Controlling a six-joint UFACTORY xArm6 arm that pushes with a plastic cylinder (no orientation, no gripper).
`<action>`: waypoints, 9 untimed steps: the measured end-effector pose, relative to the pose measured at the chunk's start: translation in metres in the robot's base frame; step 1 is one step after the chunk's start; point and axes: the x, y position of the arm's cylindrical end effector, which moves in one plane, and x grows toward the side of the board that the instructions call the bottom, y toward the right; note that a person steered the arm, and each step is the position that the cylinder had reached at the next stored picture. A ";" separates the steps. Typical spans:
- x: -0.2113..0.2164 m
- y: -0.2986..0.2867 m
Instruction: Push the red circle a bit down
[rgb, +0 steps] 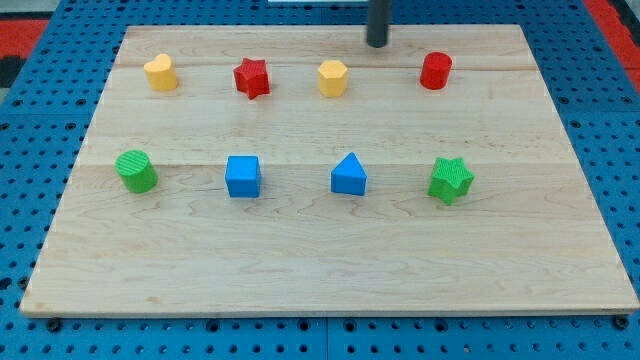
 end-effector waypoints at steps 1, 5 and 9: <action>0.011 0.004; 0.034 0.042; 0.044 0.042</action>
